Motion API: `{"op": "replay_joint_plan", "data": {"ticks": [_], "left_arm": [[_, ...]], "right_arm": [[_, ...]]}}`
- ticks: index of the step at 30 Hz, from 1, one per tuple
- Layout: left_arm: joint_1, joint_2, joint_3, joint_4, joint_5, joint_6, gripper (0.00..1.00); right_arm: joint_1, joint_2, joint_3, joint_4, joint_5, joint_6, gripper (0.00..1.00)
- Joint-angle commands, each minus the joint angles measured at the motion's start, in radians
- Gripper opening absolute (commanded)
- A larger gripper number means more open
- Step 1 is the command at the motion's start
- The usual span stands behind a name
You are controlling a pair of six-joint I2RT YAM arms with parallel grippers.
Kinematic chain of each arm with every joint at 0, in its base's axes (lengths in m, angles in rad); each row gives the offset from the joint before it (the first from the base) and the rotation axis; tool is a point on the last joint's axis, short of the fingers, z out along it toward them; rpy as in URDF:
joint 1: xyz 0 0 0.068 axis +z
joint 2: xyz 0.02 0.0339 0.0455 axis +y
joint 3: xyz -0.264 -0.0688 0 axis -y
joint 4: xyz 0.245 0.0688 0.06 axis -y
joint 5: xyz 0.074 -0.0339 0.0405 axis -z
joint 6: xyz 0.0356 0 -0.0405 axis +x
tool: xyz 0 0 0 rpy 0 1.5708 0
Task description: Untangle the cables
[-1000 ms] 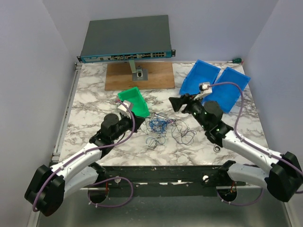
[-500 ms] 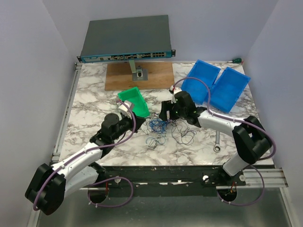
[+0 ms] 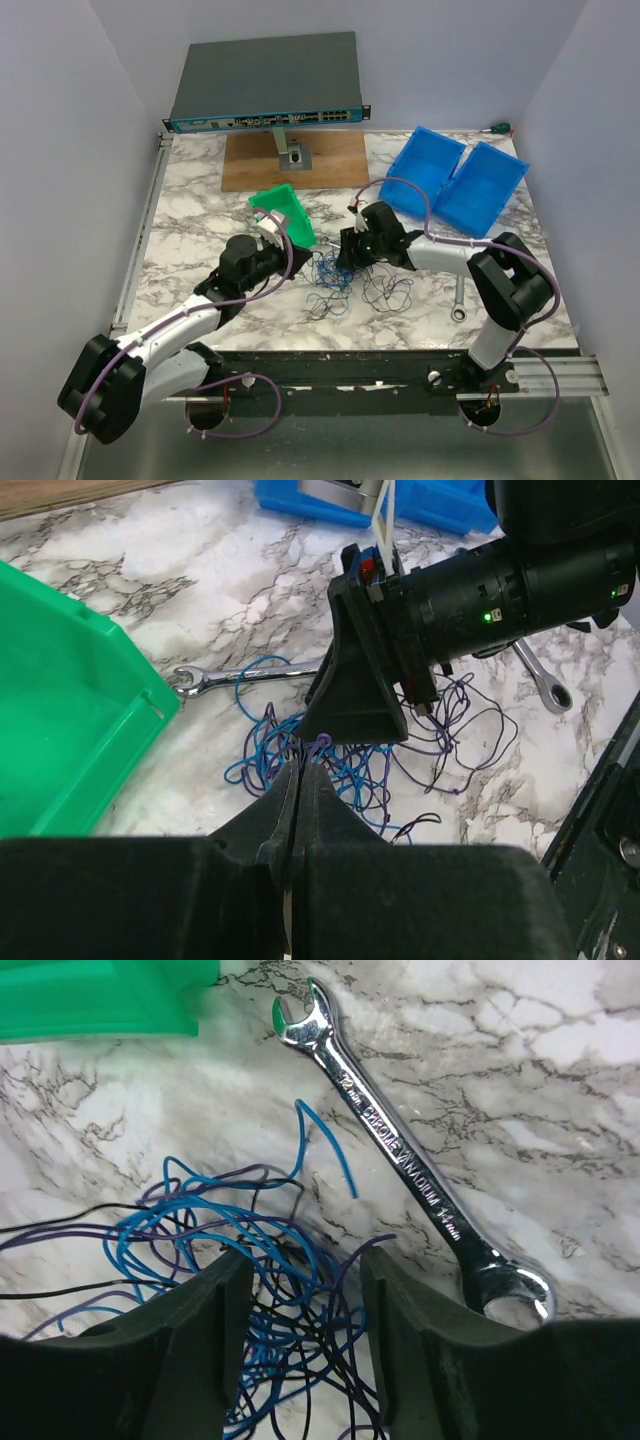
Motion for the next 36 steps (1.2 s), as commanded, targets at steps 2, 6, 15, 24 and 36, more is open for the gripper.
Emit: {"op": "replay_joint_plan", "data": {"ticks": [2,6,15,24,36], "left_arm": [[-0.008,0.038,0.051,0.018,0.088,0.003,0.00],[-0.008,0.009,0.037,0.030,0.089,-0.007,0.26],[-0.006,-0.087,0.000,0.016,0.025,-0.023,0.76],[0.079,0.016,0.011,0.077,0.172,-0.113,0.81],[0.017,0.188,0.092,0.112,0.326,-0.088,0.80]], "right_arm": [[0.005,-0.013,-0.039,0.044,-0.028,0.024,0.36],[0.004,-0.141,-0.113,0.113,0.099,0.039,0.12],[0.006,-0.447,-0.307,0.316,0.086,0.006,0.04],[0.006,-0.557,-0.393,0.403,-0.053,-0.030,0.01],[0.007,-0.511,-0.341,0.384,-0.074,-0.009,0.01]]}}
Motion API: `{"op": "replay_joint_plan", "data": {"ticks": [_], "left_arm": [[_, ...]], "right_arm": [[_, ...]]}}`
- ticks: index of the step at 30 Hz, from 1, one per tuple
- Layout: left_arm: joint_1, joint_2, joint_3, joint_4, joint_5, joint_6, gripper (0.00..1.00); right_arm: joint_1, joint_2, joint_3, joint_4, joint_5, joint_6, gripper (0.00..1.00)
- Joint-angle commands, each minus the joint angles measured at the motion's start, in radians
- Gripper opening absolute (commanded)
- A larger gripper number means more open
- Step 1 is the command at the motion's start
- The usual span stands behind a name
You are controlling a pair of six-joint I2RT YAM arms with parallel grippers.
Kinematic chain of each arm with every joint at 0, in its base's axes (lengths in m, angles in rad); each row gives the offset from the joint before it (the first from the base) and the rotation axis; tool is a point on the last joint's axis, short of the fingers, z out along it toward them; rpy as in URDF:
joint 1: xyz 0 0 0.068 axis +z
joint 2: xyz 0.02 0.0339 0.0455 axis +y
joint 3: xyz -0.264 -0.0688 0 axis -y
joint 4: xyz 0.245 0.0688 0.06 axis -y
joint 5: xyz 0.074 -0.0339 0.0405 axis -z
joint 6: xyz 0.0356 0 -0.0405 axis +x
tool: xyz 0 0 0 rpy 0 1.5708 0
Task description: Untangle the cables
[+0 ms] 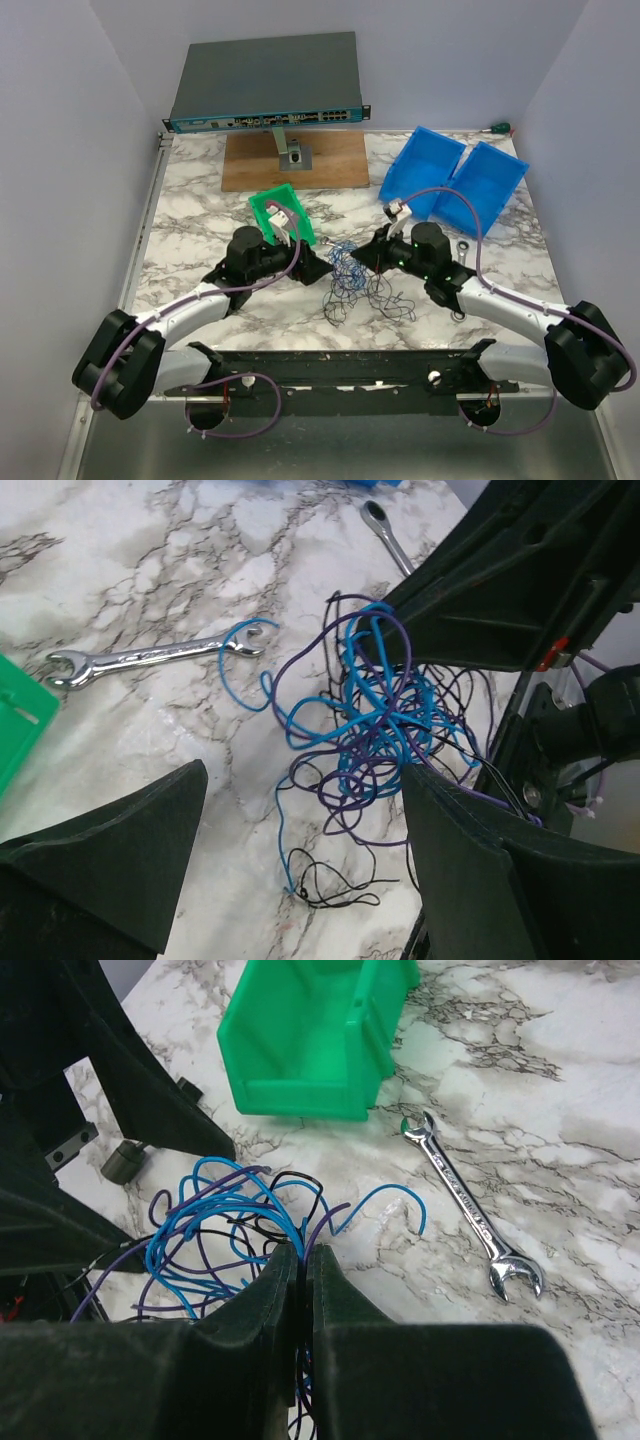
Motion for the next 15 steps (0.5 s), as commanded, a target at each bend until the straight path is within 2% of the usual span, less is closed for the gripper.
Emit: {"op": "replay_joint_plan", "data": {"ticks": [1,5,8,15], "left_arm": [[-0.032,0.040,0.056,0.035,0.072,0.010,0.80],[-0.045,0.087,0.089,0.030,0.072,0.011,0.80],[-0.046,0.102,0.104,0.018,0.079,0.009,0.79],[-0.043,-0.032,0.021,0.061,-0.031,-0.018,0.81]], "right_arm": [[0.011,0.036,0.043,0.027,-0.035,0.004,0.01],[0.025,0.061,0.045,0.047,-0.045,0.017,0.01],[0.030,0.073,0.058,0.035,0.004,0.026,0.01],[0.030,0.059,0.059,0.011,0.042,0.014,0.01]]}}
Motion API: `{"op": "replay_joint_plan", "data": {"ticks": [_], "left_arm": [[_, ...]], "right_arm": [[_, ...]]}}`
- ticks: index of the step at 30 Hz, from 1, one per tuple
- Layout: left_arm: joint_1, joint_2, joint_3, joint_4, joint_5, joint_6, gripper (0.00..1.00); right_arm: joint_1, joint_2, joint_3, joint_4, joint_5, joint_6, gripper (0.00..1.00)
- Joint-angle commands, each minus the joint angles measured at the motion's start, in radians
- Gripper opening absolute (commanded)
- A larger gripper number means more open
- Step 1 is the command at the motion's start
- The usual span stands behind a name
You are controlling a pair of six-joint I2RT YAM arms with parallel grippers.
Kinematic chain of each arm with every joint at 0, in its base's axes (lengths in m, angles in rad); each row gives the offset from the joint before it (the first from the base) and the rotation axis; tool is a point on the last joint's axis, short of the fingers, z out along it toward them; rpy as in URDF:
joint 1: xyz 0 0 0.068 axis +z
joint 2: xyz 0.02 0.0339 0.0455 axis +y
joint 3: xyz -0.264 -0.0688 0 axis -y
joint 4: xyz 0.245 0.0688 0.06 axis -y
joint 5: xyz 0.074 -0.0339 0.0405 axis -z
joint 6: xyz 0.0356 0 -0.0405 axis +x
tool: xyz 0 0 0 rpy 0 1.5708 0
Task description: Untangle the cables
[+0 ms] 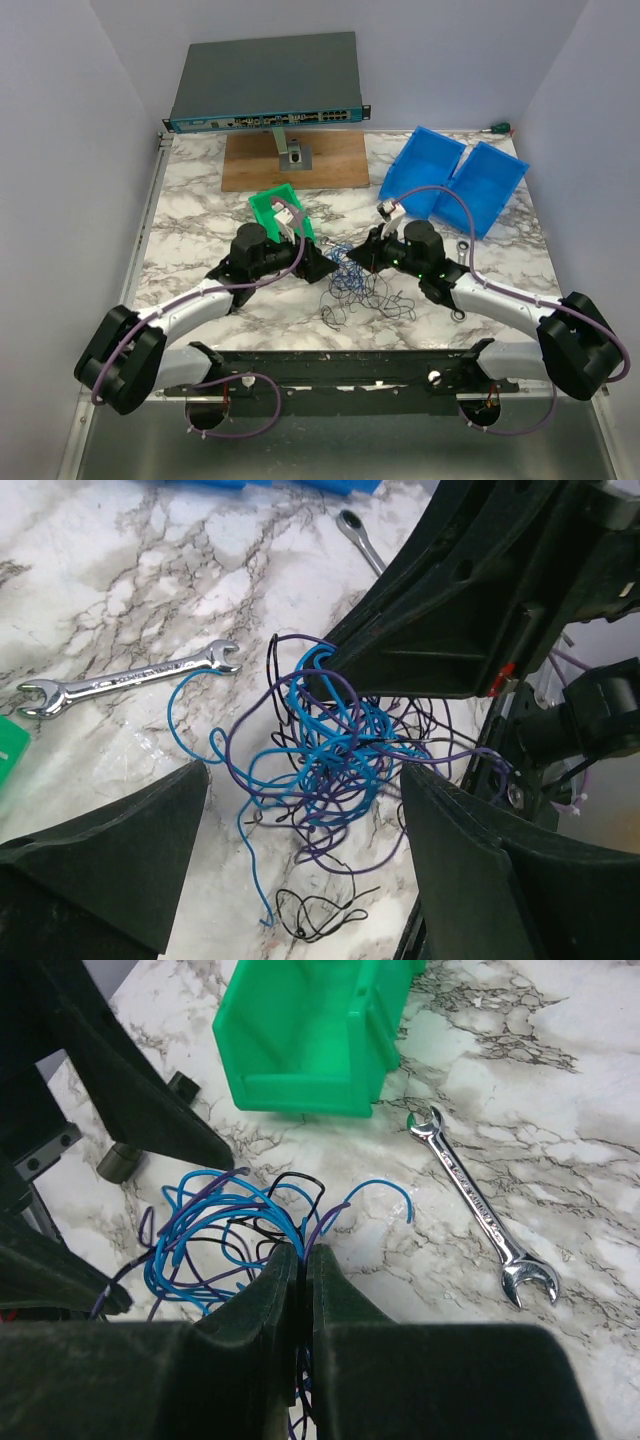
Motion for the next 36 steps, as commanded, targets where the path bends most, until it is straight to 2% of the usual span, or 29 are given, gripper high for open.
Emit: {"op": "replay_joint_plan", "data": {"ticks": [1,3,6,12,17,22,27,29,31,33,34,36], "left_arm": [[-0.002,-0.125,-0.062,0.047,-0.101,-0.022,0.81],[0.006,-0.166,-0.084,0.039,-0.147,-0.030,0.82],[0.026,-0.176,-0.099,0.065,-0.117,-0.061,0.85],[0.023,-0.024,-0.005,0.012,-0.017,-0.058,0.85],[0.000,0.049,0.065,-0.047,0.018,-0.036,0.82],[-0.013,0.077,0.106,-0.130,-0.006,0.011,0.71],[-0.030,0.133,0.154,-0.188,0.004,0.033,0.72],[-0.037,0.147,0.172,-0.234,-0.031,0.051,0.60],[-0.039,0.158,0.186,-0.262,-0.041,0.063,0.38],[-0.038,0.162,0.191,-0.264,-0.024,0.070,0.09],[-0.038,0.165,0.191,-0.254,-0.009,0.073,0.00],[-0.038,0.160,0.181,-0.230,0.014,0.067,0.00]], "right_arm": [[0.008,-0.009,0.026,0.006,0.036,0.001,0.01],[0.008,-0.009,0.026,0.004,0.038,-0.003,0.01],[0.009,-0.005,0.037,-0.013,0.038,-0.010,0.01],[0.016,-0.001,0.045,-0.021,0.043,-0.014,0.01],[0.029,0.012,0.055,-0.035,0.071,-0.022,0.01],[0.039,0.015,0.058,-0.042,0.097,-0.027,0.01],[0.046,0.027,0.080,-0.074,0.122,-0.037,0.01],[0.047,0.023,0.079,-0.075,0.125,-0.038,0.01],[0.048,0.016,0.081,-0.079,0.120,-0.039,0.01],[0.048,0.007,0.085,-0.088,0.116,-0.037,0.01],[0.048,0.004,0.087,-0.094,0.113,-0.036,0.01],[0.050,0.012,0.088,-0.108,0.104,-0.031,0.02]]}}
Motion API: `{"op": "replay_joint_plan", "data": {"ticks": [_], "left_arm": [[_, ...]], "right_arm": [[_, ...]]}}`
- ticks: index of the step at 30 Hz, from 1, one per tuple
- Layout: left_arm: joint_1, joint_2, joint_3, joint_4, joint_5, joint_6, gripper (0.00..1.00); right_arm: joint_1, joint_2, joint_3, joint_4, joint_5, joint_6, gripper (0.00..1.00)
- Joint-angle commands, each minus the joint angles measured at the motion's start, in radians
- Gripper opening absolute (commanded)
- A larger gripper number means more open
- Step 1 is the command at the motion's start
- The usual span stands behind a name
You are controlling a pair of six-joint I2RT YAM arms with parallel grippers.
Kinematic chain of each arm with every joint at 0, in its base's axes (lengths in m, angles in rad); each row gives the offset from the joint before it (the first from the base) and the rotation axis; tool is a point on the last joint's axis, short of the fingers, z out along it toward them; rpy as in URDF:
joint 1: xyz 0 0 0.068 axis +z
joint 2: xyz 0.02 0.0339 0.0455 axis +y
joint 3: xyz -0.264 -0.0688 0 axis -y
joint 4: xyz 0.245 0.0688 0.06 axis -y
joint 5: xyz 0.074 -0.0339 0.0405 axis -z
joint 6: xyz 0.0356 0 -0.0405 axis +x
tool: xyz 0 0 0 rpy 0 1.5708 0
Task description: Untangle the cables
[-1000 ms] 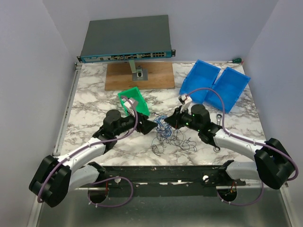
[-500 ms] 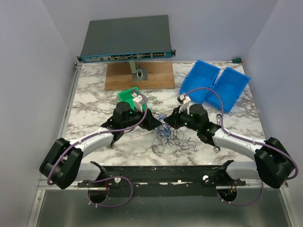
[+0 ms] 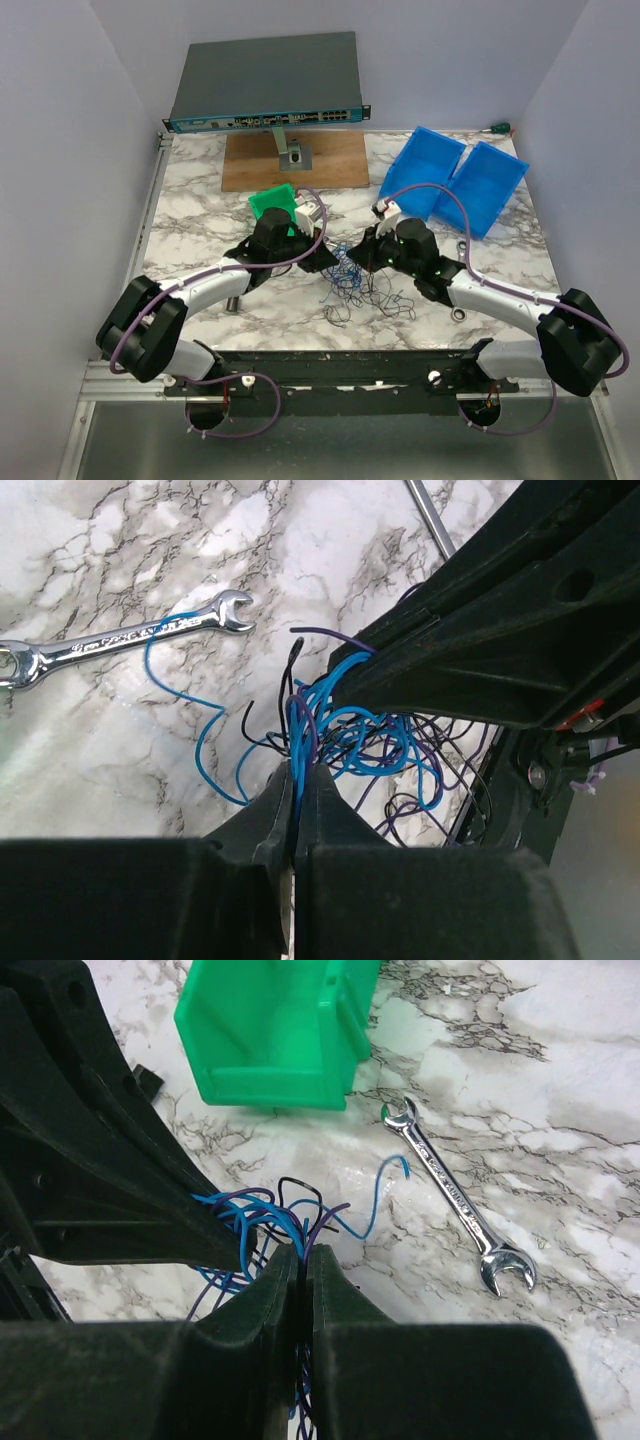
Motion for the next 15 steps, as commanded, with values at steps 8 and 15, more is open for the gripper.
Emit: {"op": "replay_joint_plan", "data": {"ticks": [8,15], "left_arm": [[-0.004,-0.069,-0.046,0.092,0.099,0.032,0.00],[-0.004,-0.116,-0.089,0.181,0.167,0.012,0.00]], "right_arm": [[0.066,0.090,-0.013,0.039,0.034,0.007,0.60],[0.107,0.186,-0.002,0.077,0.180,0.016,0.60]]}}
